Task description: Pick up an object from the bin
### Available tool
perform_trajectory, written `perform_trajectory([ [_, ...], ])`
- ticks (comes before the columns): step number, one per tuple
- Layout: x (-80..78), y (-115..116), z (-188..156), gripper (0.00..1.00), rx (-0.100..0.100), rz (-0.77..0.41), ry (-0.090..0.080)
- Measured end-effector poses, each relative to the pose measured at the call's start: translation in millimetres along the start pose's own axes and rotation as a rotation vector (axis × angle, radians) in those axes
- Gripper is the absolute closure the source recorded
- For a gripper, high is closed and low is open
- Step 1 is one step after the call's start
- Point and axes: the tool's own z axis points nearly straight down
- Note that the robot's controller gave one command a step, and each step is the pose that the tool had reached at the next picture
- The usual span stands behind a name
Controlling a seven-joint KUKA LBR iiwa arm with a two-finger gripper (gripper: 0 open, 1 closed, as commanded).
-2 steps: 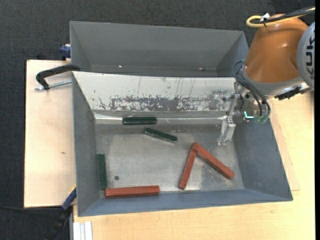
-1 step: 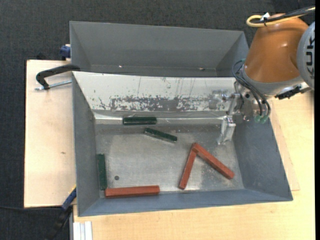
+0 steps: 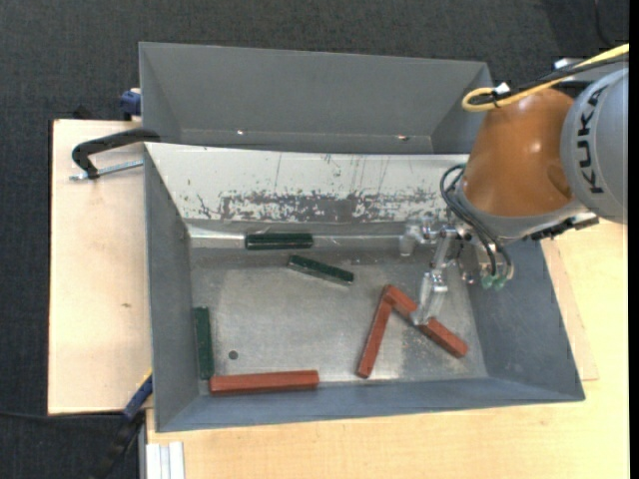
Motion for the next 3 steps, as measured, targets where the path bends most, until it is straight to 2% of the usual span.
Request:
perform_trajectory([
  [1,17.7,-6,38,0.0,-0.001,0.03,0.011],
  [2,8.0,21,80,1.0,-0.001,-0.116,0.007],
  [3,8.0,21,80,1.0,-0.001,-0.116,0.007],
])
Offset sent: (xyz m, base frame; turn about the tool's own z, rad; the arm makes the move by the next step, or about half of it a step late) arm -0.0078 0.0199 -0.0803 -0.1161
